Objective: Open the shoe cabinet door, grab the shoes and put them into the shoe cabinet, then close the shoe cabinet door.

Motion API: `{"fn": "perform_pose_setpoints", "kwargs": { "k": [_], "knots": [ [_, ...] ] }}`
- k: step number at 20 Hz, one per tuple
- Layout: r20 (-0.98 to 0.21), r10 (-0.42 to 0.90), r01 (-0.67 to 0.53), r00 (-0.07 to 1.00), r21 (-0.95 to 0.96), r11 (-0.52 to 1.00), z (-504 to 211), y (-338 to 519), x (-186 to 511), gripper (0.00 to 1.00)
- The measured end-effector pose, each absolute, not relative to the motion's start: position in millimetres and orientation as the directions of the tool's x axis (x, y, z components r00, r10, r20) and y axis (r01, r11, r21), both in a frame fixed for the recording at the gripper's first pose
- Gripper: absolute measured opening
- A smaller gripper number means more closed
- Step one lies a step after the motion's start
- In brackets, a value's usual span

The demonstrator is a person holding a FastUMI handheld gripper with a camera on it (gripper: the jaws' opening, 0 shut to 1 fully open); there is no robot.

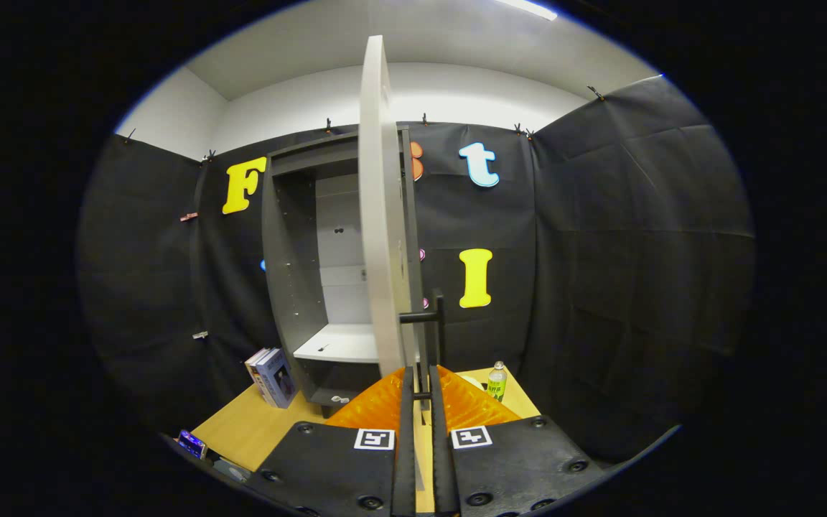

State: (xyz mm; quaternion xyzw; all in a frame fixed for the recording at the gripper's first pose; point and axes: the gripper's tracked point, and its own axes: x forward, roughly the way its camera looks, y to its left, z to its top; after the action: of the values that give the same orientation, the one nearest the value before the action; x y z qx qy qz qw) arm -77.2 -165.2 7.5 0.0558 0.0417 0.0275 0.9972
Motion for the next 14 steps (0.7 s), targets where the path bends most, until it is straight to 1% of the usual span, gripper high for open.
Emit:
{"fn": "perform_pose_setpoints", "kwargs": {
  "k": [1, 2, 3, 5, 6, 8, 11, 14],
  "knots": [
    [-0.076, 0.072, -0.062, 0.994, 0.128, 0.99, 7, -158, -83, 0.15],
    [-0.07, 0.083, -0.072, 0.994, 0.141, 0.987, 9, -148, -91, 0.2],
    [-0.064, 0.087, -0.077, 0.994, 0.147, 0.986, 6, -138, -96, 0.32],
    [-0.062, 0.099, -0.091, 0.993, 0.125, 0.988, -9, -116, -95, 0.48],
    [-0.077, 0.115, -0.106, 0.99, 0.114, 0.988, -21, -100, -94, 0.51],
    [-0.128, 0.165, -0.15, 0.978, 0.117, 0.982, -50, -68, -92, 0.68],
    [-0.233, 0.213, -0.184, 0.949, 0.14, 0.973, -103, -27, -81, 0.98],
    [-0.351, 0.23, -0.188, 0.908, 0.149, 0.971, -169, 3, -66, 1.0]
  ]
}}
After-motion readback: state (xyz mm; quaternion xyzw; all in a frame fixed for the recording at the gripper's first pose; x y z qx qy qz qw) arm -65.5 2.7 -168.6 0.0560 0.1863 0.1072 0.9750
